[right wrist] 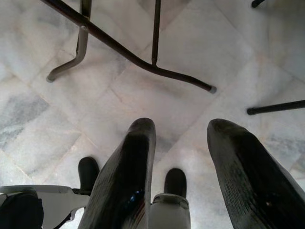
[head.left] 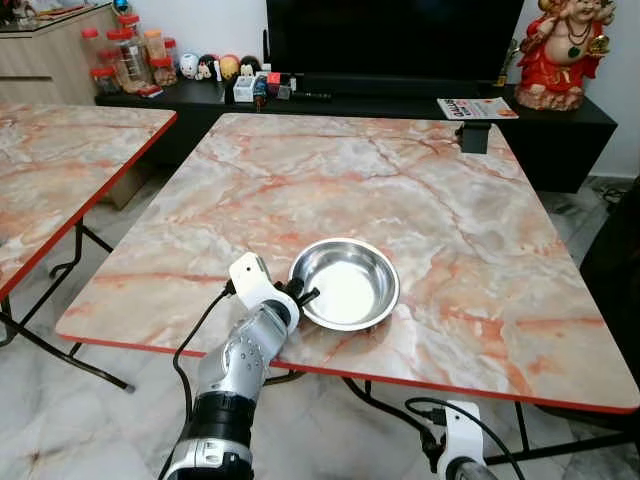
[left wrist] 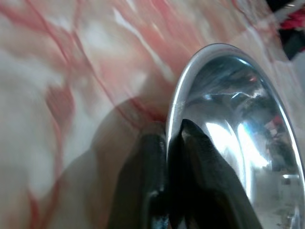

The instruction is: Setting the table

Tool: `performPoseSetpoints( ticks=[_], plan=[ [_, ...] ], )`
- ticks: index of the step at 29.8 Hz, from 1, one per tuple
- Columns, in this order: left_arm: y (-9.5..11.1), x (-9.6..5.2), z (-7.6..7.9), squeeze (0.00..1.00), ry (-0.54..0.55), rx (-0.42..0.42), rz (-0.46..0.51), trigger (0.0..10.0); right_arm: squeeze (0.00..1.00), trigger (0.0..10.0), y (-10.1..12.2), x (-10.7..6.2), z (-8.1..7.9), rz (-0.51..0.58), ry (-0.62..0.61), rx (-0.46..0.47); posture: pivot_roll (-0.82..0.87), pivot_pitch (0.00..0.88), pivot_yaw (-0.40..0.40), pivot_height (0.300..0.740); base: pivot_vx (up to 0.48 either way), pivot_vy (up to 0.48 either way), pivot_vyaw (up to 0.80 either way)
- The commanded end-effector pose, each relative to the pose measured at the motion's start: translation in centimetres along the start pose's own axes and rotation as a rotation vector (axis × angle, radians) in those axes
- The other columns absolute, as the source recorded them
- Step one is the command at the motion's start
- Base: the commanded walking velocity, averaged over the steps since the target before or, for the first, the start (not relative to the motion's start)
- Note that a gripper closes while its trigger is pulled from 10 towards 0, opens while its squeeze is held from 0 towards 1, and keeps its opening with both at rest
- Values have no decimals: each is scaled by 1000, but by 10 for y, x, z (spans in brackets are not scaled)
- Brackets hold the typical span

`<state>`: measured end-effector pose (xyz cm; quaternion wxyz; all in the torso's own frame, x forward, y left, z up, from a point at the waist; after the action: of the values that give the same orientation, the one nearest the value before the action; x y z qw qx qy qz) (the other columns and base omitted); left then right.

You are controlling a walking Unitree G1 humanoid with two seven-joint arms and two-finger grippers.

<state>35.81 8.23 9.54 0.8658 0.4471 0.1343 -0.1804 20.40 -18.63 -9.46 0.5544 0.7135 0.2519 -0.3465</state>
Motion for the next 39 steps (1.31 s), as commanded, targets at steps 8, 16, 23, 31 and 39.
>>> performPoseSetpoints(
  ticks=[8, 16, 23, 31, 39],
  plan=[
    [11, 5, 32, 0, -60, -34, 22, 10000, 0, 10000, 2, 0, -1, 5, 1, -3, 13, 0, 2, 732, 0, 0, 0],
    [18, 4, 33, 0, -96, -16, 31, 10000, 0, 10000, 2, 1, -2, 3, 3, -3, 17, 0, 1, 732, 0, 0, 0],
    [35, -6, 5, 0, -26, 38, 103, 10000, 0, 10000, 1, 0, -2, 3, 2, 1, 20, 0, 0, 732, 0, 0, 0],
    [42, -21, -15, 0, -13, 45, 120, 10000, 0, 10000, 3, 1, -3, 1, 9, -10, 36, 0, -10, 732, 0, 0, 0],
    [71, -44, -53, 0, 165, 263, 289, 10000, 0, 10000, 4, 1, -3, 5, 11, -13, 39, 0, -15, 732, 0, 0, 0]
  ],
)
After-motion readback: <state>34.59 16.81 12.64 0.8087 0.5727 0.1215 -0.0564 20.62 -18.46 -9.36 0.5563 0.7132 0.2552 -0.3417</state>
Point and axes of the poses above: a point about 5 cm out from each wrist's last joint towards the gripper, its own x axis pointing out of the wrist towards the gripper, its own y axis along the axis of the wrist's last joint, z = x × y, the point moved 2 cm from there along x, pointing out of the wrist towards the gripper, and after that the axes turned 8 degrees about x, right-handed, at the moved point
